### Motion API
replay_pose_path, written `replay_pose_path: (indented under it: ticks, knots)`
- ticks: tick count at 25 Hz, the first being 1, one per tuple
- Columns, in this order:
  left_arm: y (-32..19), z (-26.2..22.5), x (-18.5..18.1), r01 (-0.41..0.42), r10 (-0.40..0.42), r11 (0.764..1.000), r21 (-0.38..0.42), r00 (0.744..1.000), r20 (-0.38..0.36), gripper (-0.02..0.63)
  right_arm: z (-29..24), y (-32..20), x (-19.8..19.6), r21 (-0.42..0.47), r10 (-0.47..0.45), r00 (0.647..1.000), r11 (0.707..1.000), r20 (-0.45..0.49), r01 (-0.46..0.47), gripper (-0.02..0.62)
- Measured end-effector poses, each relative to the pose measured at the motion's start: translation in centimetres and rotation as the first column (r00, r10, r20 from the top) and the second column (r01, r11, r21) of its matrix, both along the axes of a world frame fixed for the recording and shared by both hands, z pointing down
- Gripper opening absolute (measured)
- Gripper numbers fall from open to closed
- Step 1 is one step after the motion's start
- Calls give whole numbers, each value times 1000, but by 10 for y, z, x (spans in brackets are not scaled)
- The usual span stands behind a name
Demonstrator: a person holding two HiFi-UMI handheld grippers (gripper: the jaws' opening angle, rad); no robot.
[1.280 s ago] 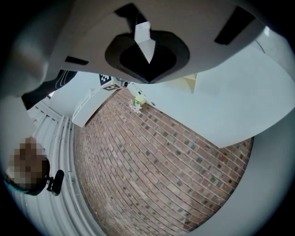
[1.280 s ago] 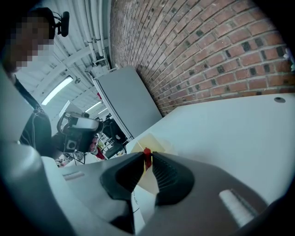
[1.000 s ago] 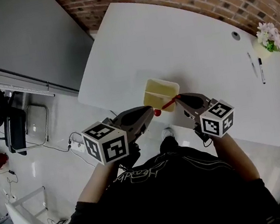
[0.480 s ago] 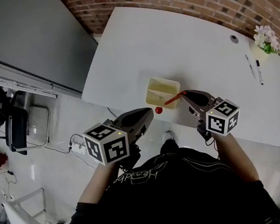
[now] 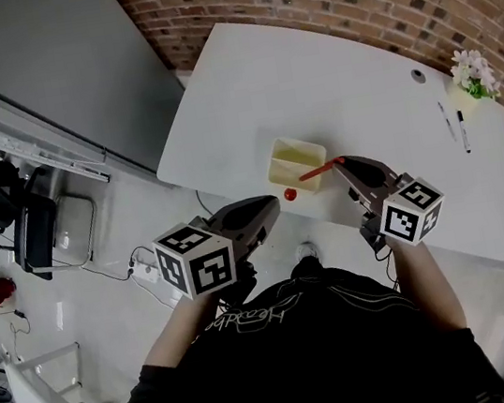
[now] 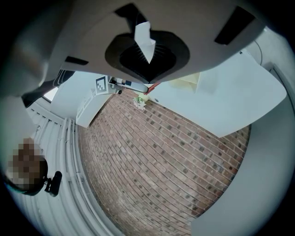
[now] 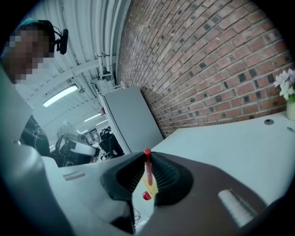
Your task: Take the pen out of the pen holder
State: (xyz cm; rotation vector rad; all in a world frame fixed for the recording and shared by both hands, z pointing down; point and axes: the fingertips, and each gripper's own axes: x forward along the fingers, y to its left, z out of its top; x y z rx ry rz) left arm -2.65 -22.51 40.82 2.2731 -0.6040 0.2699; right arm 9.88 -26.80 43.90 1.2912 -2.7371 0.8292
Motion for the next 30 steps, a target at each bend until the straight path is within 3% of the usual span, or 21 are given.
replay_pose_path:
  ticks: [7,14,30]
  knots:
    - [15,-15,-6,-13,13,999,31,1000,-8,3,-45,18,-8,89,0,1000,996,4,0,49]
    - [29,-30,-2,-28,30,997,74,999,-33,3,-88,46,-4,141,13,996,990,90,-26,49]
    - [88,-59,-17,-43,55,986,162,996,-68,3,-124,135,-26,212,-8,997,977,76,-9,49]
